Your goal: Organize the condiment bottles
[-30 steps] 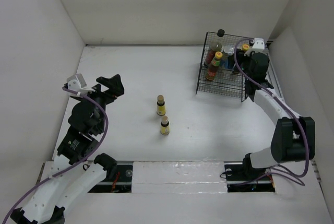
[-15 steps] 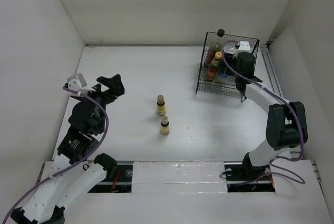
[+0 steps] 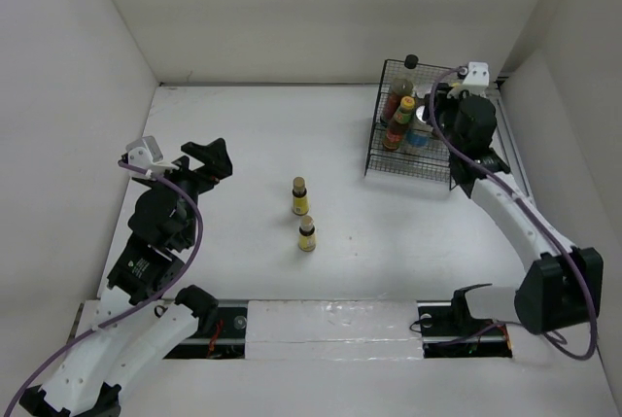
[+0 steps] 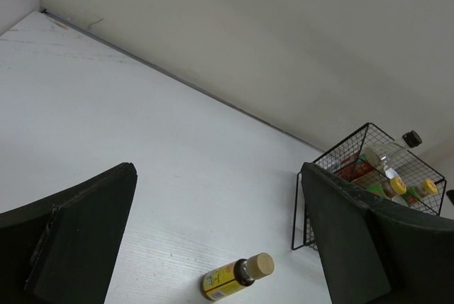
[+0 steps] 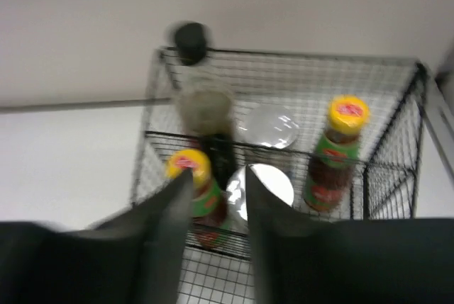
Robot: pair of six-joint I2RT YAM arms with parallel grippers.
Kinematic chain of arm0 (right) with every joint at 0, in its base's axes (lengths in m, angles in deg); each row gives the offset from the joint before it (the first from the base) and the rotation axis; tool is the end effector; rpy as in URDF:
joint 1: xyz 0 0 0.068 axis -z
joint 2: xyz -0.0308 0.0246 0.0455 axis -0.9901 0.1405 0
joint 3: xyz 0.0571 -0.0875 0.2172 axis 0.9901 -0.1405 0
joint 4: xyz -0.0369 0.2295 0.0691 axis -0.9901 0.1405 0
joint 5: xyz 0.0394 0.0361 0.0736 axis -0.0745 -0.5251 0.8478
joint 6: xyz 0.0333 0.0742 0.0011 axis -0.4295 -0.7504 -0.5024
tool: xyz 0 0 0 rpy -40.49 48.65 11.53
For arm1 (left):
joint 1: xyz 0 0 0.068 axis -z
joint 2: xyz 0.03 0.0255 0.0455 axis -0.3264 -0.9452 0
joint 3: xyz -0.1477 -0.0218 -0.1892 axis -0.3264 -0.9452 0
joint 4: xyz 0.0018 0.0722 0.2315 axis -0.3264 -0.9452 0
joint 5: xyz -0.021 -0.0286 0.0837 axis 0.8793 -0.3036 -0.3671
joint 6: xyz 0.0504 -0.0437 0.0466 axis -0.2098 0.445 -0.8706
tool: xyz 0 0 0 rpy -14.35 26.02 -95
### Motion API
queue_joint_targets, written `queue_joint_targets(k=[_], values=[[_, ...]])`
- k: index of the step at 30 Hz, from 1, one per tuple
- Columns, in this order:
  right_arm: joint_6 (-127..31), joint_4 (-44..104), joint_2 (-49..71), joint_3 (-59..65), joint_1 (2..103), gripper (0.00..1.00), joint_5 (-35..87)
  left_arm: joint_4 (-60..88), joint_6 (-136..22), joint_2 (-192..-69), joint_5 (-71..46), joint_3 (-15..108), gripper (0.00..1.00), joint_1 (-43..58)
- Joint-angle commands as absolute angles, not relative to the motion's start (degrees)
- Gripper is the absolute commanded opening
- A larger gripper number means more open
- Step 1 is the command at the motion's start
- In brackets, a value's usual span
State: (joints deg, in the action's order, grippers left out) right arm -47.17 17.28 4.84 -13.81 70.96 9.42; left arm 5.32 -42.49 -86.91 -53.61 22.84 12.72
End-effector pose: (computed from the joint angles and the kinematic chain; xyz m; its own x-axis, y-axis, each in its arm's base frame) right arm 0.3318 0.0527 0.3212 -0.0698 0.0935 -0.9932 -0.0232 0.9952 0.0953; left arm 0.1511 -0.0483 0.3790 0.1353 -0.5188 -0.8441 0.0501 0.8545 -0.5171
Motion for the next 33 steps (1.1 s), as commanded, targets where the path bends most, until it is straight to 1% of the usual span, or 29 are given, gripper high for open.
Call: queue_joint_targets(k=[1,2,3,4,6,7,9,10,11,14,16,23,24,27,28,30,33], values=[[-47.92,14.05,2.23,-15.84,64.81,0.26,14.5,7.67,-43.08,-87.18,-52.53,23.26,0.98,12.68],[-47.92,14.04,2.93,-15.84,60.26,0.19,18.01,7.67,-43.08,-87.18,-52.52,23.26,0.97,12.68],[-47.22,14.04,5.03,-15.84,57.78,0.17,19.17,7.67,-43.08,-87.18,-52.52,23.26,0.97,12.68],[-47.22,14.04,6.61,-14.62,55.41,0.2,20.58,7.67,-43.08,-87.18,-52.52,23.26,0.97,12.68],[-45.46,18.16,9.86,-12.34,49.53,0.34,25.85,7.67,-43.08,-87.18,-52.52,23.26,0.97,12.68],[-44.94,18.95,11.19,-10.76,47.93,0.52,27.34,7.67,-43.08,-86.48,-52.52,23.26,0.97,12.68],[-43.71,20.36,14.09,-9.96,44.59,0.66,31.46,7.67,-43.08,-85.95,-52.52,23.26,0.97,12.68],[-43.7,21.06,14.71,-9.08,43.7,0.76,32.18,7.67,-43.08,-85.95,-52.52,23.26,0.97,12.68],[-43.7,21.59,16.02,-9.08,43.0,0.8,33.24,7.67,-43.08,-85.95,-52.52,23.26,0.97,12.68],[-43.7,23.17,19.09,-7.24,39.92,0.87,36.23,7.67,-43.08,-85.95,-52.52,23.26,0.97,12.68],[-42.65,24.23,20.86,-5.83,37.91,0.87,36.23,7.67,-43.08,-85.95,-52.52,23.26,0.97,12.68],[-42.65,24.23,26.13,-3.19,36.14,0.86,36.85,7.67,-43.08,-85.95,-52.52,23.26,0.97,12.68],[-42.65,24.23,26.66,-2.66,36.13,0.82,36.85,7.67,-43.08,-85.95,-52.52,23.26,0.97,12.68],[-42.65,24.23,27.2,-2.13,35.61,0.76,35.53,7.67,-43.08,-85.95,-52.52,23.26,0.97,12.68],[-42.65,24.23,27.89,-2.13,35.61,0.7,34.83,7.67,-43.08,-85.95,-52.52,23.26,0.97,12.68],[-42.65,24.23,28.6,-2.13,35.61,0.62,34.83,7.67,-43.08,-85.95,-52.52,23.26,0.97,12.68],[-42.65,24.23,30.09,-1.52,35.61,0.44,33.69,7.67,-43.08,-85.42,-52.52,23.26,0.97,12.68]])
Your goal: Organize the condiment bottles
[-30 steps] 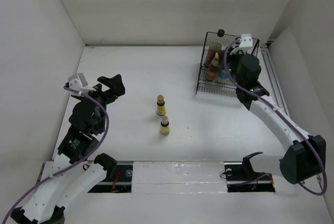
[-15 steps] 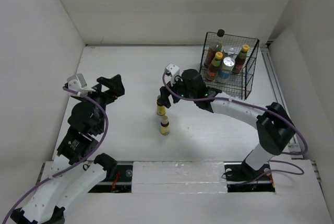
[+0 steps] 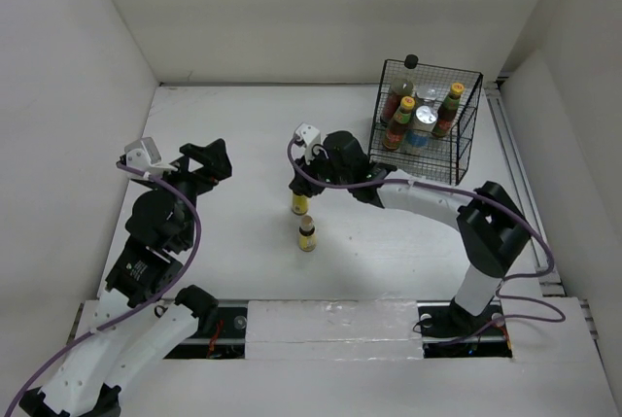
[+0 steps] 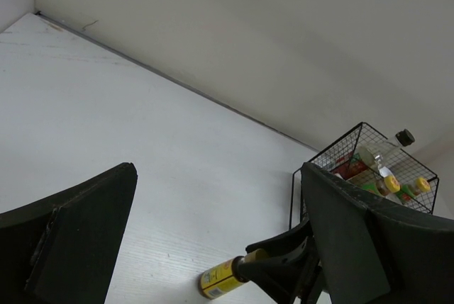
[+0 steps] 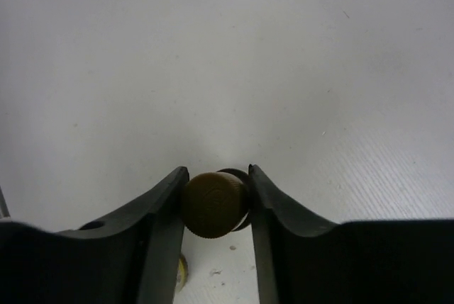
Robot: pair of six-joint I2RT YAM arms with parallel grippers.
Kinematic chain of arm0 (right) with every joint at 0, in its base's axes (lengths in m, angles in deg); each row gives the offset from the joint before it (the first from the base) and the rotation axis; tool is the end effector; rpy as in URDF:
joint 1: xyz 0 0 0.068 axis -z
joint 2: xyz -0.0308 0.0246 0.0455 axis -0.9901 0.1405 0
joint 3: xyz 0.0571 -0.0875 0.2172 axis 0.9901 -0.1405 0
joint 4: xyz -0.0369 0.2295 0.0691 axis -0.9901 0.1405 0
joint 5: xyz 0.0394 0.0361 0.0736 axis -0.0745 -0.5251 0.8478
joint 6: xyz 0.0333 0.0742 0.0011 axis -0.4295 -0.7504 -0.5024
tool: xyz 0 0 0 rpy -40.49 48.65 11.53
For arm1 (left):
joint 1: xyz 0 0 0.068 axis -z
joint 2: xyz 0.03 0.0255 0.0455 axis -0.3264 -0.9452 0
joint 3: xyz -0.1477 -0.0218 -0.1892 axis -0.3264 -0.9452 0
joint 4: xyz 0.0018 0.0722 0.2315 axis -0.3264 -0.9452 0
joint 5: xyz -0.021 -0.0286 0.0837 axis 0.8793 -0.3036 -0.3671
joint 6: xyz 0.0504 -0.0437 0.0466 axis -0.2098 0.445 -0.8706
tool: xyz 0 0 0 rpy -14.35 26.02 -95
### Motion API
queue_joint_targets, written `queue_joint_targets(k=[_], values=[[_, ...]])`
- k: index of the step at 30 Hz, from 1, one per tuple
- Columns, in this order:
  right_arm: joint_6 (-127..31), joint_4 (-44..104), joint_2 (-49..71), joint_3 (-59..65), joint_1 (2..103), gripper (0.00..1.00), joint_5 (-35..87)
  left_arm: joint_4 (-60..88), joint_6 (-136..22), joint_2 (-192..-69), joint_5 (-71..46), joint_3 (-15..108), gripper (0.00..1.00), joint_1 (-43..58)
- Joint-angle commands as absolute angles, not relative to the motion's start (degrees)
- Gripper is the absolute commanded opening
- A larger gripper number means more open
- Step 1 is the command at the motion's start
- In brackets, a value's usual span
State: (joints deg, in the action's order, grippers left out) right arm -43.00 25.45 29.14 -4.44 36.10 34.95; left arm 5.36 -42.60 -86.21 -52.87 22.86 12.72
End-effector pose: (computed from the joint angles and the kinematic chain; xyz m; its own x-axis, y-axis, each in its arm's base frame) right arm 0.2692 0.3054 0.2119 -0.3454 -0.3090 -0.8861 -0.8514 0.5004 0.1574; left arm 0.1483 -0.0475 0.3809 0.1393 -0.5232 -0.8408 0.0671 0.8521 -0.5191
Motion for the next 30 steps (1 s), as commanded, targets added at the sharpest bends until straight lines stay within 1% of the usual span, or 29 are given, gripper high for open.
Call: queue_joint_targets(k=[1,2,5,6,10,12,16,17,20,21,23,25,30], values=[[-42.65,24.23,30.1,-1.52,35.61,0.38,33.69,7.67,-43.08,-85.42,-52.52,23.26,0.97,12.68],[-42.65,24.23,30.1,-0.99,35.61,0.28,33.69,7.67,-43.08,-85.42,-52.52,23.26,0.97,12.68],[-43.87,22.4,28.7,-0.37,35.61,0.19,31.58,7.67,-43.08,-85.42,-52.52,23.26,0.97,12.68],[-44.66,21.43,26.34,-0.37,35.61,0.17,30.71,7.67,-43.08,-85.42,-52.52,23.26,0.97,12.68],[-45.28,12.39,18.86,-0.9,36.31,0.16,27.89,7.67,-43.08,-85.42,-52.0,23.26,0.97,12.68],[-45.28,10.44,15.26,-2.21,38.5,0.16,25.17,7.67,-43.61,-85.42,-52.0,23.26,0.97,12.68],[-45.28,8.5,4.29,-4.06,43.77,0.16,20.86,7.67,-43.61,-85.42,-52.0,23.26,0.97,12.68],[-45.28,8.5,2.34,-5.02,45.09,0.17,20.16,7.67,-43.61,-85.42,-52.0,23.26,0.97,12.68],[-44.76,10.77,-4.06,-6.78,51.15,0.17,16.56,7.67,-43.61,-85.42,-51.47,23.26,0.97,12.68],[-44.75,13.22,-5.4,-6.79,52.82,0.17,13.5,7.67,-43.61,-84.9,-51.47,23.26,0.97,12.68],[-44.75,15.34,-8.47,-8.01,58.35,0.17,11.02,7.67,-43.61,-84.89,-51.47,23.26,0.97,12.68],[-44.75,18.6,-9.71,-8.02,63.87,0.17,8.83,7.67,-43.61,-84.89,-51.47,23.26,0.97,12.68],[-44.75,22.21,-9.73,-7.41,73.12,0.17,7.76,7.67,-43.61,-85.5,-51.47,23.26,0.97,12.68]])
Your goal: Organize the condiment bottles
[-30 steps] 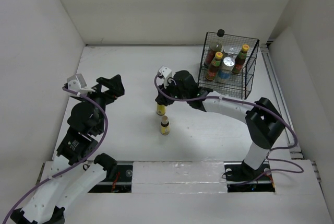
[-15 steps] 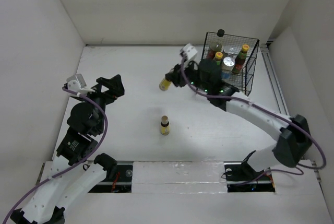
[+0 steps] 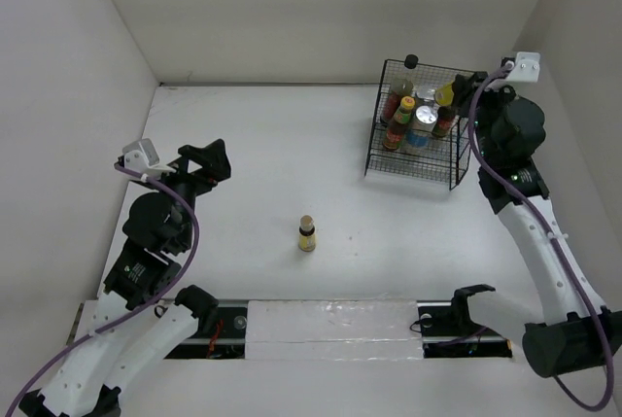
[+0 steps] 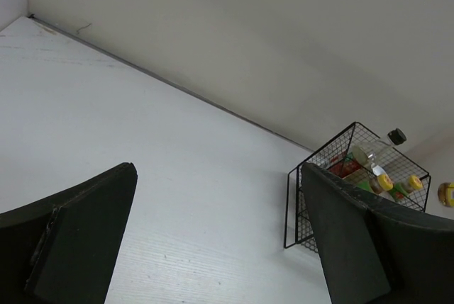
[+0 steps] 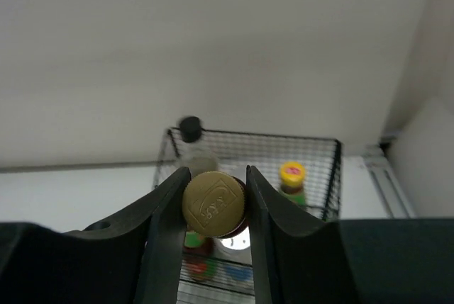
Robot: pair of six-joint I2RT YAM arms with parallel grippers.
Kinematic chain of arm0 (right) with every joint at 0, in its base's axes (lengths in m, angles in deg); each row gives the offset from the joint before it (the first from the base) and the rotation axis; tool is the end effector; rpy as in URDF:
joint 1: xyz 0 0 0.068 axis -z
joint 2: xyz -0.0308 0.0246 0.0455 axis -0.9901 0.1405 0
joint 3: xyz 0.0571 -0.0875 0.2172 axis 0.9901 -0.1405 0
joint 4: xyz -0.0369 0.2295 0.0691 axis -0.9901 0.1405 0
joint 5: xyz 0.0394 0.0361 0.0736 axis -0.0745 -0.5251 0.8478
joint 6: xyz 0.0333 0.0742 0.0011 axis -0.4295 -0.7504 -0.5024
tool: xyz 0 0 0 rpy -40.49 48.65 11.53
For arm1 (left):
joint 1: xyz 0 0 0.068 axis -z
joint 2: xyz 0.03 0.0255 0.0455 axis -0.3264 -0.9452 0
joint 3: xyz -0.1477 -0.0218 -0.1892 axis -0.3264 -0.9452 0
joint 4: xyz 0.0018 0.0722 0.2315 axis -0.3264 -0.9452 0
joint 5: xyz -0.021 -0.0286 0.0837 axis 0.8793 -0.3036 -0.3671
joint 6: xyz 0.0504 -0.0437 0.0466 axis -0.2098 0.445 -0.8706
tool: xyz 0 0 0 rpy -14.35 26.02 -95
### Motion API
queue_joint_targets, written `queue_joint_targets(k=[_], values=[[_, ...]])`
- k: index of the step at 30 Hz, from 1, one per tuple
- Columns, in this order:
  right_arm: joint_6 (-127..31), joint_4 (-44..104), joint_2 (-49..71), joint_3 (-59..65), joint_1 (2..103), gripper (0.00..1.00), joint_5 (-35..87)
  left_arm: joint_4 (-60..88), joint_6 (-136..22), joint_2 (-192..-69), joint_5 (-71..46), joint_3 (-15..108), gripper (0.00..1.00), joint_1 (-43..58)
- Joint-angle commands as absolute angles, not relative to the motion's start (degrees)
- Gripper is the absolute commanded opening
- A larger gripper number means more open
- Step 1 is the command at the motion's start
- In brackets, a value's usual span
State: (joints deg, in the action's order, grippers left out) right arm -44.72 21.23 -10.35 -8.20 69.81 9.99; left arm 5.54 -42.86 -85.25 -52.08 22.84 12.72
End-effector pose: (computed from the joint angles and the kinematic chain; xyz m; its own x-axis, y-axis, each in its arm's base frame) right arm 0.2594 0.0448 0.4226 0.2144 0.1105 -0.9705 -0.0777 0.9924 0.0959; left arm 0.1444 -0.0461 0.3835 0.1476 -0.5280 -0.8363 0.0873 0.8492 -0.5207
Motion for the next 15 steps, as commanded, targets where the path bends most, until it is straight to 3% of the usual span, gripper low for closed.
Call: queue_joint_targets(k=[1,6,15], values=[[-44.75,23.78,-9.2,-7.41,74.35,0.17,7.76,7.67,-43.61,-85.51,-50.95,23.26,0.97,12.68],[-44.75,26.95,-5.42,-4.25,80.51,0.17,10.48,7.67,-43.61,-86.12,-50.94,23.26,0.97,12.68],[-44.75,23.27,3.37,-3.63,82.37,0.17,11.71,7.67,-43.61,-86.65,-50.94,23.26,0.97,12.68]])
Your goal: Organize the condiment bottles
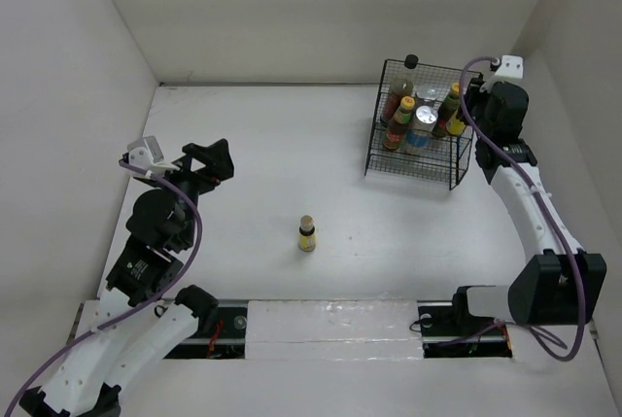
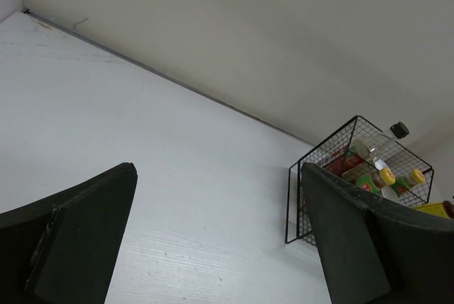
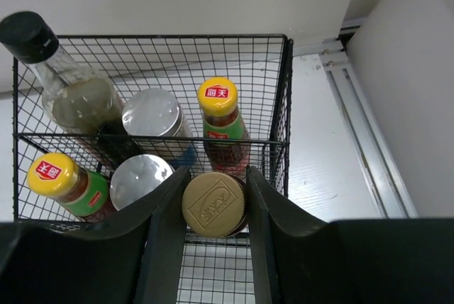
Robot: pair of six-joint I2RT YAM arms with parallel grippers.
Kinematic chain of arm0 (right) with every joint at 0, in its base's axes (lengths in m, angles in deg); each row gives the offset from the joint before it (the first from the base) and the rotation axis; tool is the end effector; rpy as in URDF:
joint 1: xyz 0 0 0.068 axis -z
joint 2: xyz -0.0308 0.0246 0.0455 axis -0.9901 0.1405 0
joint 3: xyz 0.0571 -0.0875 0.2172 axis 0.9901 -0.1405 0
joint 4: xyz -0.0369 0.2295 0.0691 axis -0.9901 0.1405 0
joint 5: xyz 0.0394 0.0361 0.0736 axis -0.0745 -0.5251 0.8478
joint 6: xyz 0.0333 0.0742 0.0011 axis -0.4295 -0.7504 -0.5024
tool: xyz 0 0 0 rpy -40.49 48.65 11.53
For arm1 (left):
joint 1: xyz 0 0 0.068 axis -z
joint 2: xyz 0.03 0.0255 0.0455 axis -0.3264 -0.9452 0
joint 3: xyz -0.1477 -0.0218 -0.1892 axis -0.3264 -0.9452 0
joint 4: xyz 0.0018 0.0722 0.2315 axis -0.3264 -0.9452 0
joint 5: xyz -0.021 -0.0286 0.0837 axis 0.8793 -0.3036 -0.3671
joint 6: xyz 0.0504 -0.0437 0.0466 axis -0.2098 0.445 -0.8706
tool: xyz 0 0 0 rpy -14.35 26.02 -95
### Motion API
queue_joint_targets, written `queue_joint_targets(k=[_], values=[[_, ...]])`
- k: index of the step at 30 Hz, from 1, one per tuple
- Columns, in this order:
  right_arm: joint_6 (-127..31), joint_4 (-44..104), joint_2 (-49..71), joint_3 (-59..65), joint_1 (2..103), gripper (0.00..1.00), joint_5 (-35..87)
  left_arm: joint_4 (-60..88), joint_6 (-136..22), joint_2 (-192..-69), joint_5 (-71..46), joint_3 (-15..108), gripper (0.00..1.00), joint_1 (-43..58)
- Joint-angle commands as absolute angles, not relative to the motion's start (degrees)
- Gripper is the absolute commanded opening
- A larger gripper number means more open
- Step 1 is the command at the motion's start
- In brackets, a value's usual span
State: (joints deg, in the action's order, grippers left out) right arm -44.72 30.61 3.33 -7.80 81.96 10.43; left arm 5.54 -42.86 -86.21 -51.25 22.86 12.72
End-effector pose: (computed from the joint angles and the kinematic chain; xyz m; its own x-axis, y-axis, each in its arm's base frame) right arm 0.3271 -0.0103 0.3356 -0.1594 0.0633 -0.9852 0.1522 0.9876 0.0388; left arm 0.1482 -0.0494 0.3815 0.1297 -0.5207 -0.8438 0.0930 0.8537 -0.5125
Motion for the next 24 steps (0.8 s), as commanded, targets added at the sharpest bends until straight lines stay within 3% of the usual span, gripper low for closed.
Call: queue_joint_targets(k=[1,24], values=[[-44.75,22.57,3.38,-3.63,82.37,0.17,12.41,7.67,-43.61,-86.65,-50.94,23.26,0.97,12.68],[-46.42,23.62,17.79,-4.24,82.89,0.17,14.09,8.19,-43.61,-88.41,-50.94,23.26,0.97,12.68]])
